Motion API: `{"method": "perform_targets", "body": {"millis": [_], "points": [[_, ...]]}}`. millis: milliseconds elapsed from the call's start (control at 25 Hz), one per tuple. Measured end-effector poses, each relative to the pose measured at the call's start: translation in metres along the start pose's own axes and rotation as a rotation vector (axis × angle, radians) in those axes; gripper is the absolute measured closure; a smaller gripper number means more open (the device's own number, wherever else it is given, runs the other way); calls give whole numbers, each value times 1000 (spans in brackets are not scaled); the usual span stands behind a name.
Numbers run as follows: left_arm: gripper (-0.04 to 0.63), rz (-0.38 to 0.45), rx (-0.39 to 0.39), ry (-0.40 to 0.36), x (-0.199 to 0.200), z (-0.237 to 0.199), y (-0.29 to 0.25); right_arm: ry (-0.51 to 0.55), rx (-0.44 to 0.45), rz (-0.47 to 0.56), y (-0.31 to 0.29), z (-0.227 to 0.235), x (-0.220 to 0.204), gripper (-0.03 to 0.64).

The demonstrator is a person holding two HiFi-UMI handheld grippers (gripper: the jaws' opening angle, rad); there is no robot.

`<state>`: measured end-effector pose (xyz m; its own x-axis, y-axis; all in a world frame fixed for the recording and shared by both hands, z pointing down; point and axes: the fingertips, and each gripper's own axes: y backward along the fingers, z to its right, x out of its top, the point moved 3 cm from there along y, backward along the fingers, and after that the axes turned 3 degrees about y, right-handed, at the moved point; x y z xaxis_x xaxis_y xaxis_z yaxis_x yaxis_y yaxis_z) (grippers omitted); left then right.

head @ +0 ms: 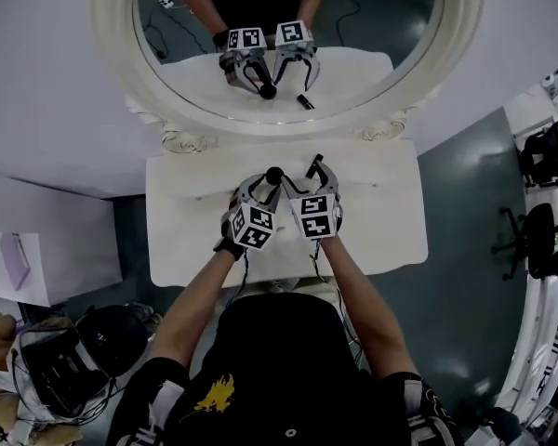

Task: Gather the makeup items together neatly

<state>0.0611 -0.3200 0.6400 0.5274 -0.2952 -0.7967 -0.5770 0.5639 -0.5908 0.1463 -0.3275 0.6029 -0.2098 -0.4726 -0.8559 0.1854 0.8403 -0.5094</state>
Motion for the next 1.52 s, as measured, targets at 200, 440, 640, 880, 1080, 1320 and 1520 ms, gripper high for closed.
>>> {"method": "perform_targets", "body": {"millis": [200, 440, 640, 880, 1080, 1320, 1520], "points": [[403, -10, 26, -17, 5, -9, -5, 44, 42, 12, -4, -5, 1, 304], [400, -35, 15, 1, 4, -15, -26, 40, 58, 5, -13, -4, 0, 304], [400, -105, 27, -68, 2, -16, -36, 20, 55, -7, -12, 2, -7, 306], [400, -135, 32, -345, 14, -16, -27, 4, 6, -34, -25, 14, -17, 313], [402, -117, 5, -382, 18, -11, -24, 36, 8, -66, -39, 8, -19, 314], [502, -81, 1, -379, 22, -11, -27, 50, 8, -93, -45, -1, -28, 314], [502, -54, 19, -293, 20, -24, -18, 63, 2, -93, -40, 0, -31, 313]]}}
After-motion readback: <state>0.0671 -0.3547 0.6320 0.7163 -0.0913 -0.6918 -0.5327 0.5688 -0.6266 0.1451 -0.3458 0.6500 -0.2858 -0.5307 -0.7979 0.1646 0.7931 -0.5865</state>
